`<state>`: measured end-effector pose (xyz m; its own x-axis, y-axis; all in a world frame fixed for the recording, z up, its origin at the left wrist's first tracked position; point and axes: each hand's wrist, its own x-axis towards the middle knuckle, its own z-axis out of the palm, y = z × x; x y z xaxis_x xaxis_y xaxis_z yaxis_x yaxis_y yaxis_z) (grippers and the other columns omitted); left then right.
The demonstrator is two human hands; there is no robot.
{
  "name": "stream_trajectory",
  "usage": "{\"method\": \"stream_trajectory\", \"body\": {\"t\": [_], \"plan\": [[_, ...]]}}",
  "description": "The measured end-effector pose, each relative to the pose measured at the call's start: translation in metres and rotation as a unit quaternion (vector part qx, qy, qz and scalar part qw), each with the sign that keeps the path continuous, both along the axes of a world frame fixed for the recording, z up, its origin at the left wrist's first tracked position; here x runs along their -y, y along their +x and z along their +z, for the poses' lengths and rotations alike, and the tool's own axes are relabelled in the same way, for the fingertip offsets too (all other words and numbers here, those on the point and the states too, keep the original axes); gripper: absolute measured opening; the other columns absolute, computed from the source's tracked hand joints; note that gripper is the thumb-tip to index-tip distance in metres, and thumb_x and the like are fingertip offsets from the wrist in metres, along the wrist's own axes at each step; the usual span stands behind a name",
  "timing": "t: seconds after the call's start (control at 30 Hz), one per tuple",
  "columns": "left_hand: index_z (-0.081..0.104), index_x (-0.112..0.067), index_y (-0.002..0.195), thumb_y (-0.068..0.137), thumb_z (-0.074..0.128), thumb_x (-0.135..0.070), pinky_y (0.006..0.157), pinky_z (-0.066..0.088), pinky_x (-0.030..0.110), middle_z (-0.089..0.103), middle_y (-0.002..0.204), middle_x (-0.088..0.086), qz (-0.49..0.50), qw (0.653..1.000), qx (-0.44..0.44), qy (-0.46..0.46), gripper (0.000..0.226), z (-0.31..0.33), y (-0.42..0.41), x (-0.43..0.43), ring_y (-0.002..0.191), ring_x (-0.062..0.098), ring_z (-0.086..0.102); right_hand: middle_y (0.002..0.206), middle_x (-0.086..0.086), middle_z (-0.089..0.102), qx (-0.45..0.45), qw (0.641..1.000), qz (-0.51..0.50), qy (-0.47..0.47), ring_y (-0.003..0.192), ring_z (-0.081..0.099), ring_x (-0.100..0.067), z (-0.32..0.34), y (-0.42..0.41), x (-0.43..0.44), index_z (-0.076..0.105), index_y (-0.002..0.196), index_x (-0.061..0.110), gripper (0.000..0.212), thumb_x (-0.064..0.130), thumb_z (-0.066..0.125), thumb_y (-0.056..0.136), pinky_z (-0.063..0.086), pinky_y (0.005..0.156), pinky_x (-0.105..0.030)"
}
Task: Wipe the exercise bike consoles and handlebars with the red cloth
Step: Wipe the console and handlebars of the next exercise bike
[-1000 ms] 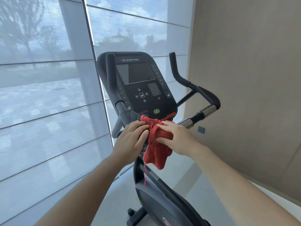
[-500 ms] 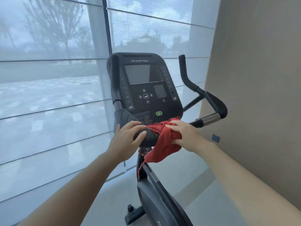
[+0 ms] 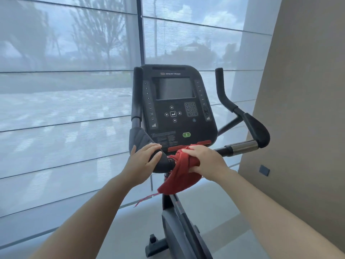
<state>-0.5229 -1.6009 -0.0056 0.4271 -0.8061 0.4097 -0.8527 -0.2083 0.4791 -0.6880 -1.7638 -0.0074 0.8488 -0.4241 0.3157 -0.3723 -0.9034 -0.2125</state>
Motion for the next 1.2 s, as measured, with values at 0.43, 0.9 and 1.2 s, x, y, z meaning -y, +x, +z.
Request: {"method": "stream_trajectory", "body": {"t": [0.43,0.9,1.2], "plan": [[0.065,-0.034,0.101,0.092,0.027,-0.044,0.104,0.025,0.028,0.066,0.106,-0.019,0.106,0.980,0.102,-0.131,0.041,-0.009,0.009,0.035,0.109,0.003,0.054,0.143,0.011,0.042,0.021,1.000,-0.004,0.018,0.132,0.034,-0.008,-0.002,-0.001,0.007,0.046,0.134,0.033,0.061,0.046,0.067,0.078,0.020,0.104,-0.017],[0.066,-0.032,0.102,0.097,0.030,-0.038,0.110,0.018,0.031,0.065,0.111,-0.015,0.092,0.986,0.106,-0.086,0.037,-0.011,0.012,0.033,0.122,0.006,0.047,0.138,0.011,0.049,0.031,0.998,-0.008,0.047,0.127,0.042,-0.008,-0.001,-0.005,0.011,0.054,0.127,0.036,0.056,0.035,0.073,0.075,0.024,0.101,-0.016],[0.066,-0.031,0.098,0.096,0.031,-0.041,0.110,0.016,0.032,0.066,0.106,-0.017,0.103,0.984,0.112,-0.097,0.037,-0.013,0.010,0.035,0.121,0.007,0.048,0.139,0.009,0.048,0.070,0.997,0.004,0.019,0.132,0.036,-0.010,-0.012,-0.002,0.000,0.052,0.131,0.029,0.059,0.028,0.073,0.076,0.017,0.106,-0.015]]}}
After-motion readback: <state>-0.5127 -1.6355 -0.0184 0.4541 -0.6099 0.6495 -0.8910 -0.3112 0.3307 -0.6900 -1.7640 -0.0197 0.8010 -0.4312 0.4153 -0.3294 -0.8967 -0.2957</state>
